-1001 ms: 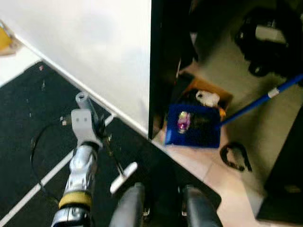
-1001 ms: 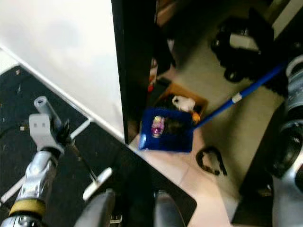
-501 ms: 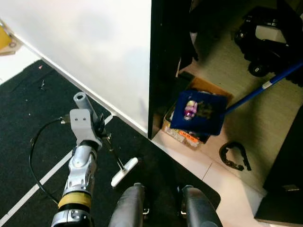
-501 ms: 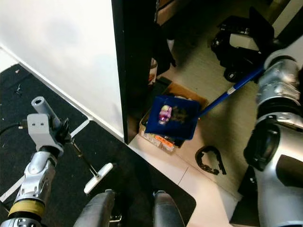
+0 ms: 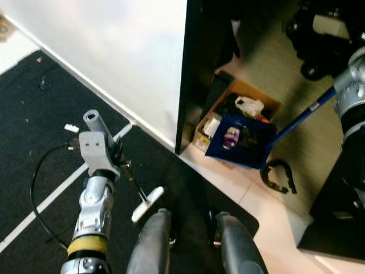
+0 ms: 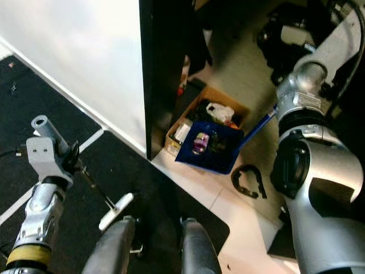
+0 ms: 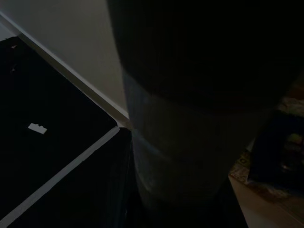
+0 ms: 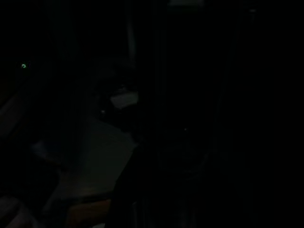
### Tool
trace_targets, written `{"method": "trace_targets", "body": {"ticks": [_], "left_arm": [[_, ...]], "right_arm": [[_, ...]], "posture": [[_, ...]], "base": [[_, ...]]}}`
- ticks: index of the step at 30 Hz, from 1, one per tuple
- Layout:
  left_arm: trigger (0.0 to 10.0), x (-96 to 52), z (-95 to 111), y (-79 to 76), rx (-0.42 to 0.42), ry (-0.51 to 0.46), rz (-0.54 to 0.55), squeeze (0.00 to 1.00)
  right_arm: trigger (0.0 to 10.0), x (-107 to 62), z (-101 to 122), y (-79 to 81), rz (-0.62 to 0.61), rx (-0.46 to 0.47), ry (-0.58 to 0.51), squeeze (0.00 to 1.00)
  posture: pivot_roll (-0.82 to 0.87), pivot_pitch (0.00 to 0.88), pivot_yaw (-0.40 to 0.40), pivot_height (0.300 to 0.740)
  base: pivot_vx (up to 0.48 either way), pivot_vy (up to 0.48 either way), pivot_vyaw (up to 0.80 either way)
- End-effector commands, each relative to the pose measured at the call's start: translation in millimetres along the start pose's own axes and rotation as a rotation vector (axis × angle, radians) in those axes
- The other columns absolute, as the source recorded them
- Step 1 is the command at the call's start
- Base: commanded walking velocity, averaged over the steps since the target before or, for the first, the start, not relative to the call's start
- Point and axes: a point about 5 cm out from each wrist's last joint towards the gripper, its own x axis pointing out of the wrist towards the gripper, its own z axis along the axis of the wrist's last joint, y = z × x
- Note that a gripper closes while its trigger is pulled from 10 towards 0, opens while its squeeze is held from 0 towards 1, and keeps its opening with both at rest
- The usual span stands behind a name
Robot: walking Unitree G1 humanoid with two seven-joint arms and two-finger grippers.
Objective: Sweep floor
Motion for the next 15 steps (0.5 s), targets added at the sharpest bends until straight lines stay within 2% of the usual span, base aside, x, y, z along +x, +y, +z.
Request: {"method": "trace_targets", "body": {"ticks": [1,5,8,10,13,15], "left_arm": [[10.0,-4.2,-1,8.0,0.018,0.011,0.011,0.0],[10.0,-5.0,0,8.4,0.018,0.008,0.015,0.0],[10.0,-5.7,0,7.9,0.018,0.006,0.016,0.0],[10.0,-5.7,0,7.9,0.018,0.006,0.016,0.0],[10.0,-6.0,1,7.3,0.017,0.005,0.015,0.0],[10.0,-6.0,1,7.3,0.017,0.005,0.015,0.0]], "right_arm": [[10.0,1.3,12,1.4,-0.027,0.062,-0.037,0.0],[10.0,-1.3,17,6.1,-0.066,0.067,-0.063,0.0],[10.0,-6.5,23,10.3,-0.14,0.081,-0.122,0.0],[10.0,-6.5,23,10.3,-0.14,0.081,-0.122,0.0],[10.0,-15.4,25,19.3,-0.165,0.055,-0.207,0.0],[10.0,-15.4,25,19.3,-0.165,0.055,-0.207,0.0]], "posture": [[0.08,0.271,-0.104,0.74],[0.08,0.271,-0.104,0.74],[0.08,0.273,-0.102,0.74],[0.08,0.273,-0.102,0.74],[0.08,0.279,-0.1,0.74],[0.08,0.279,-0.1,0.74]], "base": [[0.0,0.0,0.0],[0.0,0.0,0.0],[0.0,0.0,0.0],[0.0,0.0,0.0],[0.0,0.0,0.0],[0.0,0.0,0.0]]}}
